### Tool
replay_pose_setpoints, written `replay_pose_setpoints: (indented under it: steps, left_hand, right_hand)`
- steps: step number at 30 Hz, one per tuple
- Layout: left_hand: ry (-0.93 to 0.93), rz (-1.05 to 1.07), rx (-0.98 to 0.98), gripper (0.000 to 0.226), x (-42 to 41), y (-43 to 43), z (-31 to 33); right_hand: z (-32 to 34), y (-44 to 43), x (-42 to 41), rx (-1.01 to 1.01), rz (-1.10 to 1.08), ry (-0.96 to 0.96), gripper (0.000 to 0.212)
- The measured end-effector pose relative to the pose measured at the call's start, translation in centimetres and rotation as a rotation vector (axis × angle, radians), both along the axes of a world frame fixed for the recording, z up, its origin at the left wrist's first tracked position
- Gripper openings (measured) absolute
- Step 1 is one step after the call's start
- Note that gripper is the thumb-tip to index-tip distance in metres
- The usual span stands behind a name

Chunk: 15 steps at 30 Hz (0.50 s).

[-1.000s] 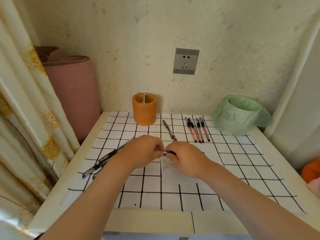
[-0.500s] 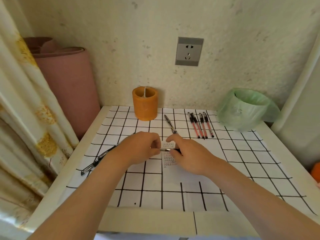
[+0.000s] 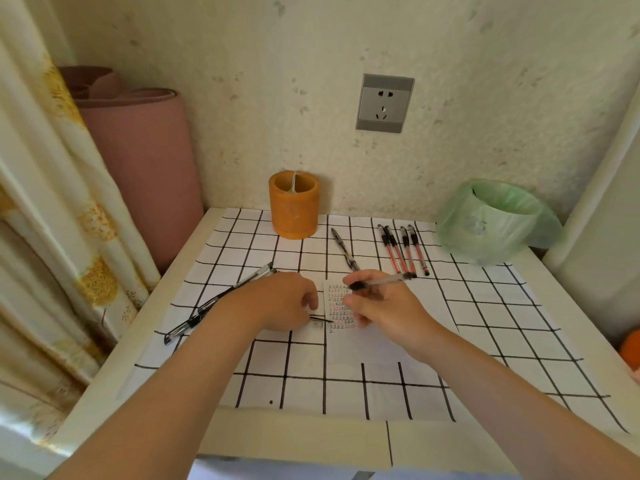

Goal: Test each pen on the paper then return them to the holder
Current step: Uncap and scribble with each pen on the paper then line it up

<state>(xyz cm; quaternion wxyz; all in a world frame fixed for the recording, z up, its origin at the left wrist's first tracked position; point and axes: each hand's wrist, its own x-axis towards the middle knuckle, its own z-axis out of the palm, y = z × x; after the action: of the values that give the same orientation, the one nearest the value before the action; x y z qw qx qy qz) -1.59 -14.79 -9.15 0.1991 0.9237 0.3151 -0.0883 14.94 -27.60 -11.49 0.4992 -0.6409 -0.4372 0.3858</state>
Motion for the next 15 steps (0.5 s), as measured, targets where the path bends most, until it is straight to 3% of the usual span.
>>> replay_pose_setpoints:
  steps: [2,6,11,15]
  left_hand:
    - [-0.044,-0.016,0.014,0.035,0.1,-0.2,0.0]
    - [-0.066,-0.078,0.033,0.055,0.5,-0.5,-0.7]
    - [0.046,-0.095,-0.017,0.077,0.9,-0.8,-1.7]
    - [0.039,-0.093,-0.016,0.091,0.8,-0.7,-1.9]
  right_hand:
    - [-0.3,-0.1,-0.3,-0.003,0.017,0.027,0.006]
    - [-0.9,-0.3,-0.4,-0.039,0.023,0.009,0.014]
    - [-1.9,-0.2,-0.4,-0.040,0.055,-0.075,0.020]
    - [-2.4,-0.1,-0.4,-0.012,0.072,-0.192,0.016]
